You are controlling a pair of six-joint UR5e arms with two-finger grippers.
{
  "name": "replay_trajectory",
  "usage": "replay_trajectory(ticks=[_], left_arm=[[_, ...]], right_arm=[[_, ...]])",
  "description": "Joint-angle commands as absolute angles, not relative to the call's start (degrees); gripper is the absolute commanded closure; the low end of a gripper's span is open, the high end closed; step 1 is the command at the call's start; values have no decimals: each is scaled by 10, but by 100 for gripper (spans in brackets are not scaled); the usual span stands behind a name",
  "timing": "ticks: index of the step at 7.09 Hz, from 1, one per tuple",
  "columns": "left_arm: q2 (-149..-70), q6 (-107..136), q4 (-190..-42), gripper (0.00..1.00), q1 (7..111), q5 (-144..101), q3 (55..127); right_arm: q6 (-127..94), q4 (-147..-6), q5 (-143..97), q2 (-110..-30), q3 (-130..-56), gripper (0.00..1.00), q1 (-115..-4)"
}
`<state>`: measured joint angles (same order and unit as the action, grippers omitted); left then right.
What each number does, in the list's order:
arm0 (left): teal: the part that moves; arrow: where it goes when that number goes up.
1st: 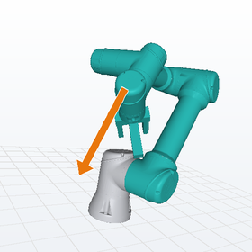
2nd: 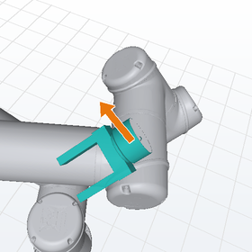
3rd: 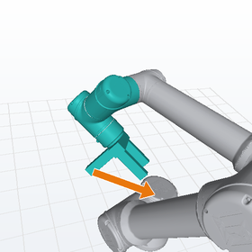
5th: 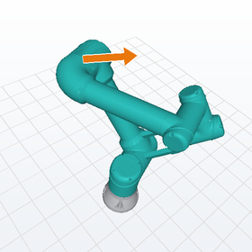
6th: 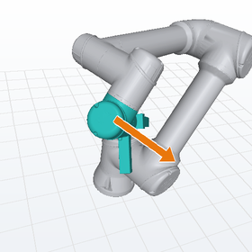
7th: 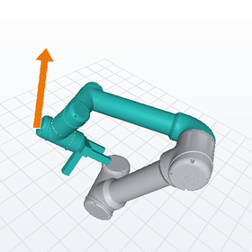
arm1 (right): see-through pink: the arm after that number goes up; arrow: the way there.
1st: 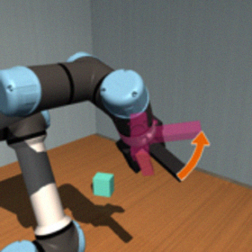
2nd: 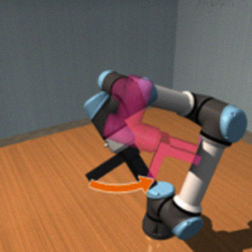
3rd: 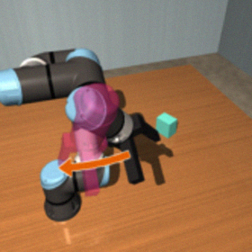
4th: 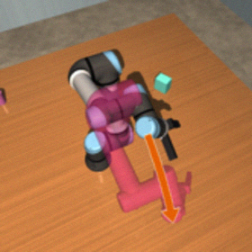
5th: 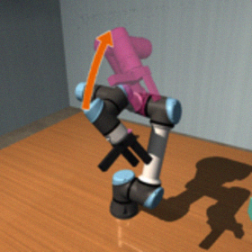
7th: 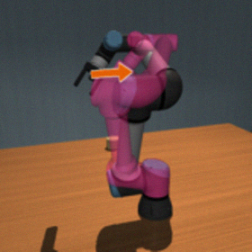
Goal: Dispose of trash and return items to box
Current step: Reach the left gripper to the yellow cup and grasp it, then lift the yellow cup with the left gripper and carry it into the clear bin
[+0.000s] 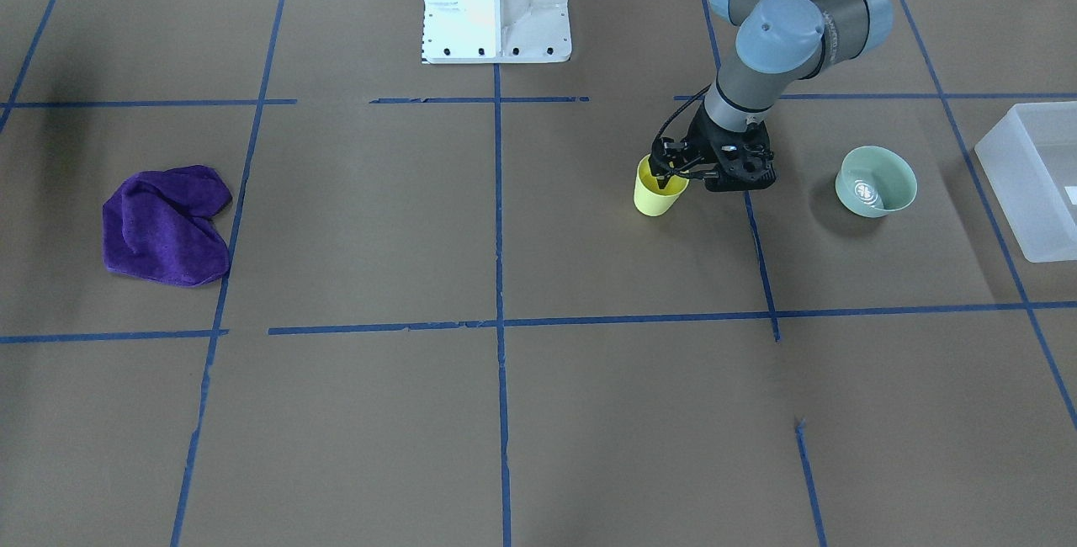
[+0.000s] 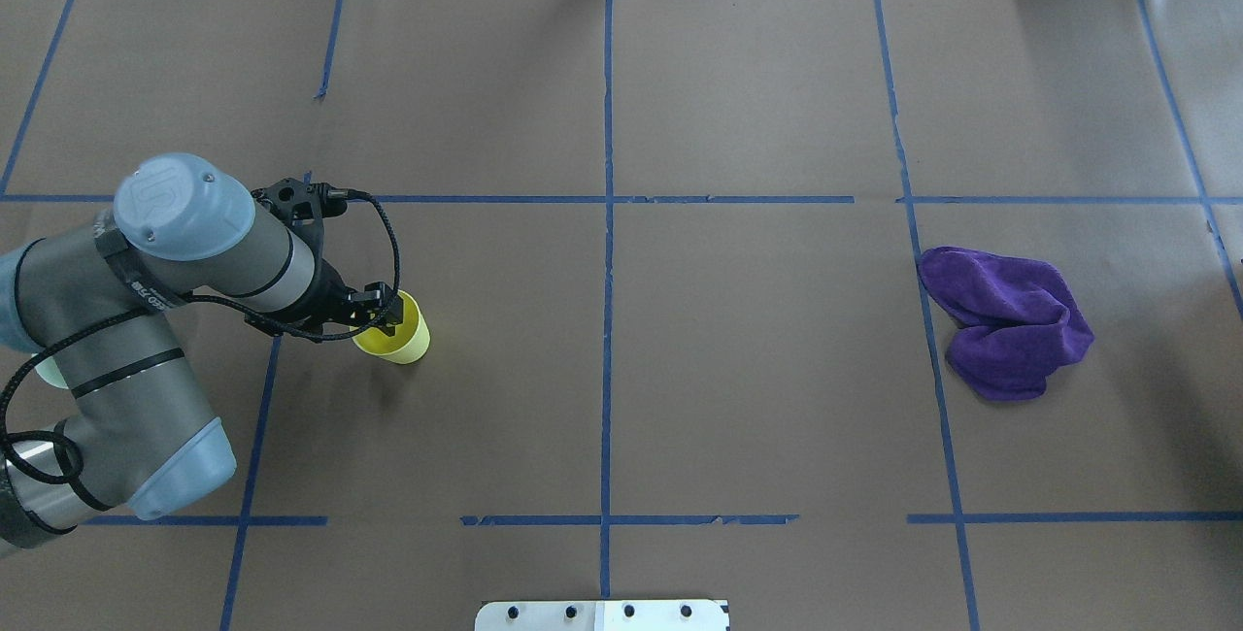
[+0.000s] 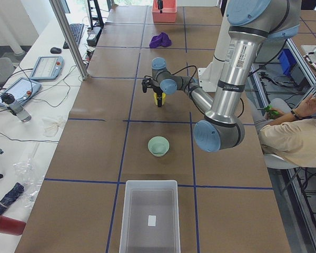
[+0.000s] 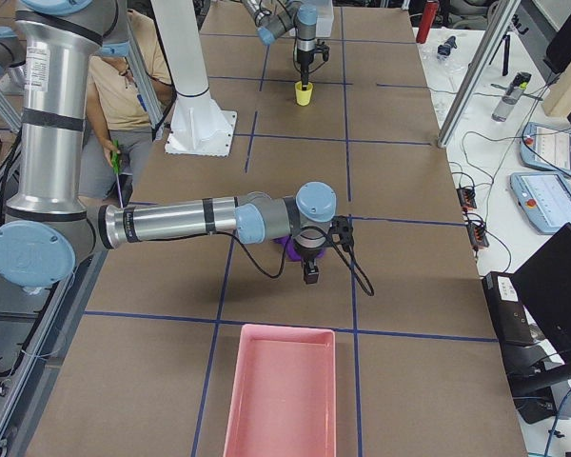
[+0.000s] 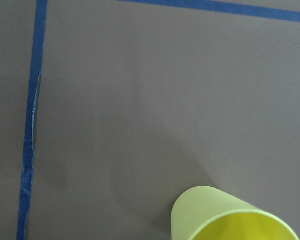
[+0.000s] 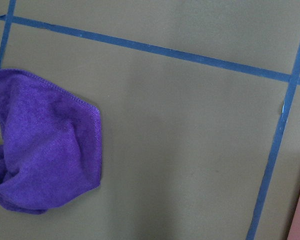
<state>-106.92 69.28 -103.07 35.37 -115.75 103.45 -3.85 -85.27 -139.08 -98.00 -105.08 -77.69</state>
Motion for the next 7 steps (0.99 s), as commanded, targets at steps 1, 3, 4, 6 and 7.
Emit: replay_trajectory(ticks=[1, 3, 4, 6, 7], left_arm=[[-1070, 693, -1047, 51, 347, -1160, 1016], [-1073, 699, -1050, 100, 346, -1161, 1019], [-1073, 699, -1054, 100, 346, -1162, 1026], [-1062, 691, -1045, 100, 360, -1163, 1089], [-1049, 679, -1014, 100, 420, -1165, 1130]], right_arm=[[-39, -853, -1396, -980, -1051, 0, -777], [-39, -853, -1396, -979, -1051, 0, -777], [-39, -852, -1396, -979, -1052, 0, -777], [-39, -852, -1396, -979, -1052, 0, -777], [-39, -852, -1396, -979, -1052, 0, -777]])
